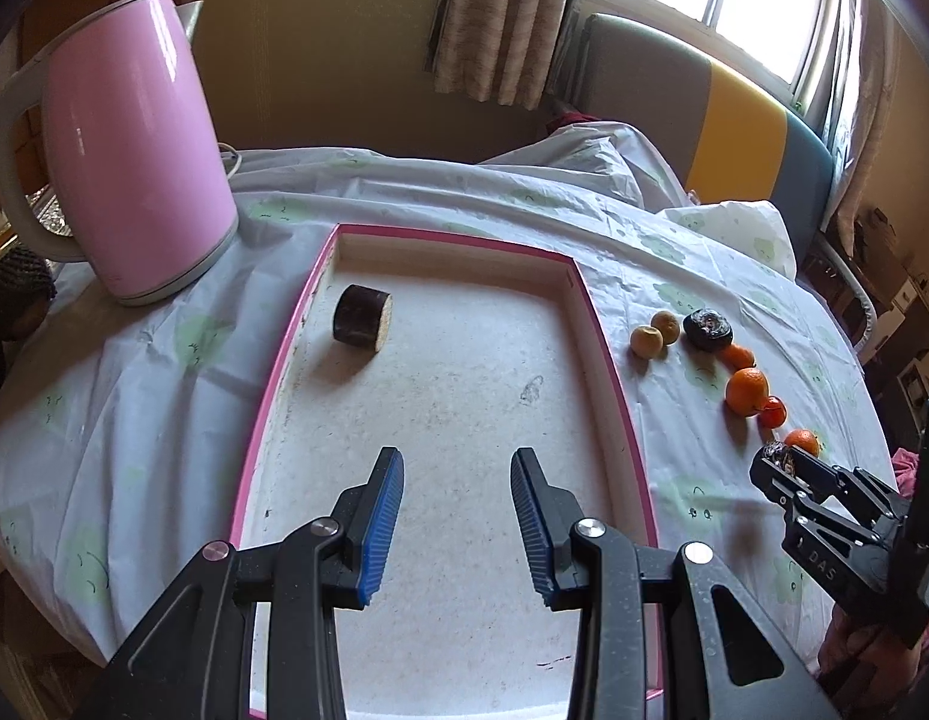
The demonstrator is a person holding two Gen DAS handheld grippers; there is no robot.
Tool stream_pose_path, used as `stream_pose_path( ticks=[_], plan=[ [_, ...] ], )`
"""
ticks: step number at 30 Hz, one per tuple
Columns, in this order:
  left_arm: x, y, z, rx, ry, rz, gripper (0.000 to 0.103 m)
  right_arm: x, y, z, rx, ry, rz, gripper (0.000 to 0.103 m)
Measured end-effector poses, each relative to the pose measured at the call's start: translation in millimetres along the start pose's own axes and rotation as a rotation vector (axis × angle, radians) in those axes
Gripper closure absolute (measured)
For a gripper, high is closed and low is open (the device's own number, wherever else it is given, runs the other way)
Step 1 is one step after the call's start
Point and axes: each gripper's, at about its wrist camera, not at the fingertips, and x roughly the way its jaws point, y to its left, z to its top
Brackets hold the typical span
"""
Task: Organize fruits
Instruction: 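Carry the dark round fruit over the tray and release it with the right gripper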
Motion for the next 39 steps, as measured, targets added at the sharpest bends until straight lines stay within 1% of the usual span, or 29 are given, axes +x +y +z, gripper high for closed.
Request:
stream_pose_path(
  ticks=[9, 14, 18, 22, 25, 26, 28, 31, 33, 35, 37, 39],
  plan=[
    [-13.3, 8.4, -7.1, 0.000, -0.029, 0.012, 0.065, -10.9, 51.6, 12.0, -0.013, -0.008, 0.196, 0.061],
    [-15.6, 17.6, -9.4, -0.021, -0.033, 0.012, 0.060, -9.9, 79.6, 29.6, -0.027, 0.003, 0.293, 0.061],
    [-15.5, 24.4, -11.4, -0.036, -0.031, 0.012, 0.060, -3.1, 103.4, 45.5, -0.045, 0.013, 0.337, 0.061],
    [-14.4, 28.6, -13.0, -0.047, -0.026, 0.011, 0.060, 17.6, 125.6, 57.2, -0.053, 0.057, 0.336, 0.061],
    [-12.7, 33.3, -14.8, -0.056, -0.019, 0.008, 0.060, 27.0, 133.0, 63.9, -0.037, 0.056, 0.326, 0.059],
    [-12.2, 35.1, -15.8, -0.060, -0.018, 0.009, 0.060, 27.0, 133.7, 64.1, -0.031, 0.054, 0.330, 0.056],
    [-11.0, 38.4, -16.9, -0.069, -0.014, 0.010, 0.060, 24.3, 135.7, 61.8, -0.028, 0.044, 0.328, 0.043],
    [-8.9, 43.0, -18.0, -0.094, -0.007, 0.000, 0.060, 19.7, 131.4, 53.3, -0.016, 0.036, 0.319, 0.039],
    [-7.6, 43.5, -19.1, -0.104, 0.003, -0.012, 0.060, 13.5, 125.1, 45.1, -0.005, 0.014, 0.291, 0.036],
    [-7.5, 42.1, -19.7, -0.100, 0.004, -0.009, 0.060, 5.2, 116.4, 35.7, 0.003, -0.012, 0.265, 0.034],
    [-7.5, 39.3, -19.8, -0.092, 0.004, -0.009, 0.060, -2.1, 106.5, 27.3, 0.011, -0.033, 0.232, 0.030],
    [-8.4, 36.0, -19.7, -0.086, 0.003, -0.010, 0.060, -9.7, 94.7, 19.7, 0.020, -0.051, 0.204, 0.028]
  ],
)
